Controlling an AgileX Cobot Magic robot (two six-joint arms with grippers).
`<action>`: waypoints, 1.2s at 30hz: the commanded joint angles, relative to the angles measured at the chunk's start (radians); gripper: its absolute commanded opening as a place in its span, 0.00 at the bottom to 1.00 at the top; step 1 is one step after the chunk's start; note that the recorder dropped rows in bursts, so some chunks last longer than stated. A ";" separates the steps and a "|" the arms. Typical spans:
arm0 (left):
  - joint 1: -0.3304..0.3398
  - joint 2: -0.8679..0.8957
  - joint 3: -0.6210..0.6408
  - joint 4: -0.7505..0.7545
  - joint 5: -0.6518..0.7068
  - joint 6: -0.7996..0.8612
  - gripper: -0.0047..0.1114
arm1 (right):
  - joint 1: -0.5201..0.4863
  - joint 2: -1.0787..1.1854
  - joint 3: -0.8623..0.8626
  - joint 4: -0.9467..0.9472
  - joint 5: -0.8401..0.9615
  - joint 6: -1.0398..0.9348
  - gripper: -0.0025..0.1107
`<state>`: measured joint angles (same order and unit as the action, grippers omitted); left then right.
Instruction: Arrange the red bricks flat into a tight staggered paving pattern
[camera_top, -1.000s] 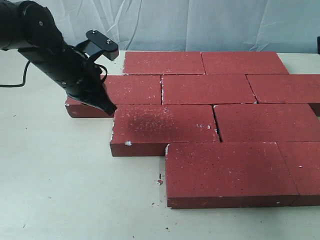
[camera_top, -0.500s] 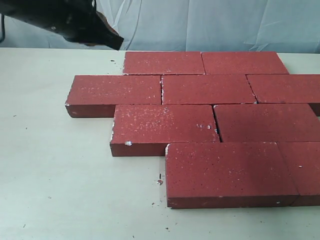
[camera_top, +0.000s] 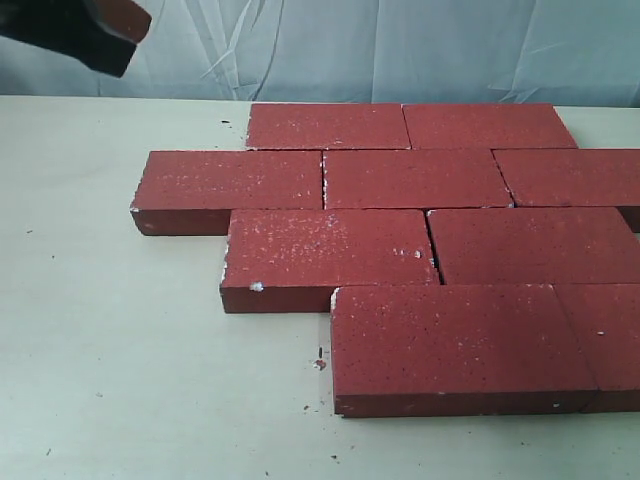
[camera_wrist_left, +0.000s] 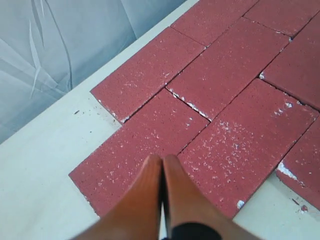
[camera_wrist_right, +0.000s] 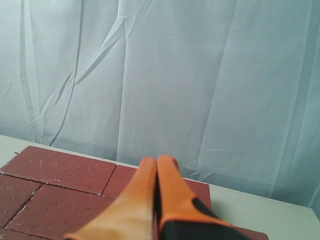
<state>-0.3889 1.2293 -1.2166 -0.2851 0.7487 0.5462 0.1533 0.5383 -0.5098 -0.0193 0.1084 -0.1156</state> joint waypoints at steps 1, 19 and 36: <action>0.001 -0.051 0.113 -0.001 -0.093 -0.012 0.04 | -0.002 -0.004 0.004 0.000 -0.012 0.001 0.01; 0.001 -0.216 0.233 -0.064 0.035 -0.012 0.04 | -0.002 -0.004 0.004 0.003 -0.007 0.001 0.01; -0.001 -0.270 0.285 0.298 -0.289 -0.341 0.04 | -0.002 -0.004 0.004 0.003 -0.009 0.001 0.01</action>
<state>-0.3889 0.9937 -0.9631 -0.1835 0.5473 0.4212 0.1533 0.5385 -0.5098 -0.0156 0.1084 -0.1156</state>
